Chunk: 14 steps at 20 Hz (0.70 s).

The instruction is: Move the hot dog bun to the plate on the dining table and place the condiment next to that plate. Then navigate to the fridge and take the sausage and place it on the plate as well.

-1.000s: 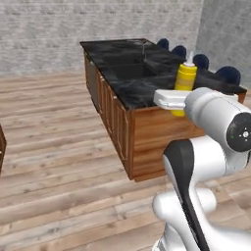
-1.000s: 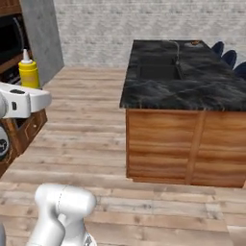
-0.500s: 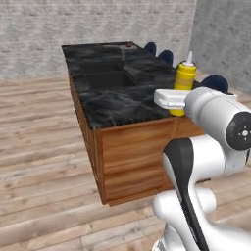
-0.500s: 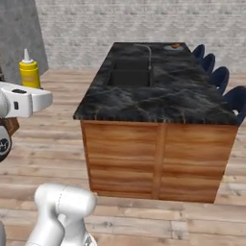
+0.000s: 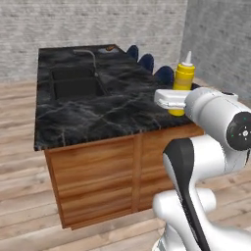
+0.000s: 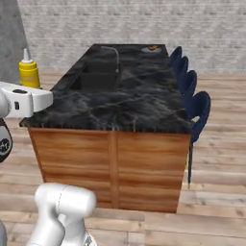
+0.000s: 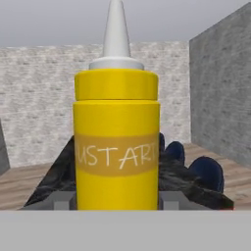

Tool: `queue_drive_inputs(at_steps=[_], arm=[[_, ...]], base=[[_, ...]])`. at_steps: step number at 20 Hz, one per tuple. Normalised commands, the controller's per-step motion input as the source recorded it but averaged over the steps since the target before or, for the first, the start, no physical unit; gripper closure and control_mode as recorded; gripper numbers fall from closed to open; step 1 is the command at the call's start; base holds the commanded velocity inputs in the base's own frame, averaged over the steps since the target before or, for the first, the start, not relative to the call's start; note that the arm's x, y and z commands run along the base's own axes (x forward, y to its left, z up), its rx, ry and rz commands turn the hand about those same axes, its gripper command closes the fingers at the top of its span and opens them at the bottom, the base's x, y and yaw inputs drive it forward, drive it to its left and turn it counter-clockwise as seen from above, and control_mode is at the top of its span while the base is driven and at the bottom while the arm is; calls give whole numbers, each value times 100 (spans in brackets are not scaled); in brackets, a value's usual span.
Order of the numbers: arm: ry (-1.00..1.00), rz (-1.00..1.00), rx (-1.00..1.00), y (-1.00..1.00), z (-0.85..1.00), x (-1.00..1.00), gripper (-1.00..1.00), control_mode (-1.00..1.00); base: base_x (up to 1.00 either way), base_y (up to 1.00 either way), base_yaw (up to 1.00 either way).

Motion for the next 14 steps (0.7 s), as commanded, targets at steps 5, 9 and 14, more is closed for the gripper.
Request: queue_drive_inputs(at_steps=[5, 9, 14], arm=[[0, 0, 0, 0, 0, 0, 100, 100], [0, 0, 0, 0, 0, 0, 100, 100], [0, 0, 0, 0, 0, 0, 100, 100]], base=[[52, -100, 6], [52, -100, 9], [51, -100, 10]])
